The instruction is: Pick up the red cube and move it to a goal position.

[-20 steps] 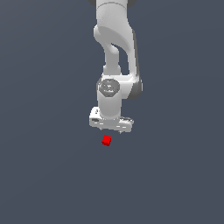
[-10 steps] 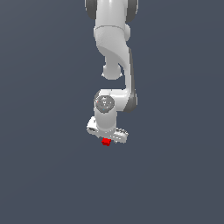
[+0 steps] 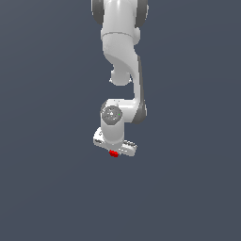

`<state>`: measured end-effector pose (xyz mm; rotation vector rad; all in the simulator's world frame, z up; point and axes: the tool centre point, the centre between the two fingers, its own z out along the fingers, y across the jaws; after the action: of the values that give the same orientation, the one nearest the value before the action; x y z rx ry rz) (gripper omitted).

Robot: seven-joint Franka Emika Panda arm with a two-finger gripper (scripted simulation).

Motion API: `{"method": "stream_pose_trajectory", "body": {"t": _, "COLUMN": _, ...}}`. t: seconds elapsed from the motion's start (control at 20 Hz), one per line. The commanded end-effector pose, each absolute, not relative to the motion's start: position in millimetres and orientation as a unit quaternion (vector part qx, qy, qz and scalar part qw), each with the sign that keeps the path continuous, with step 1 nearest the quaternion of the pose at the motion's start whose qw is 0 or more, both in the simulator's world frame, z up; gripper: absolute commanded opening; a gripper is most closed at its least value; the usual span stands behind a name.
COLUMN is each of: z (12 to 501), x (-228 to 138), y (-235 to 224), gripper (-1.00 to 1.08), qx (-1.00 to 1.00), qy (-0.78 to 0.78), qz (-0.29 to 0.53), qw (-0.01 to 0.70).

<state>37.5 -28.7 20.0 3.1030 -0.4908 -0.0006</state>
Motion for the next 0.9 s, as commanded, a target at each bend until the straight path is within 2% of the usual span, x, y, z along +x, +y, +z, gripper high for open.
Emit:
{"method": "stream_pose_trajectory", "body": {"t": 0.0, "z": 20, "x": 38, "y": -29, "gripper": -1.0, "qx": 0.988, "qy": -0.157, "qz": 0.0, "qw": 0.0}}
{"method": "stream_pose_trajectory", "body": {"t": 0.5, "z": 23, "x": 36, "y": -27, "gripper": -1.0, "qx": 0.988, "qy": -0.156, "qz": 0.0, "qw": 0.0}}
{"method": "stream_pose_trajectory", "body": {"t": 0.85, "z": 47, "x": 29, "y": -17, "gripper": -1.0, "qx": 0.988, "qy": -0.156, "qz": 0.0, "qw": 0.0}}
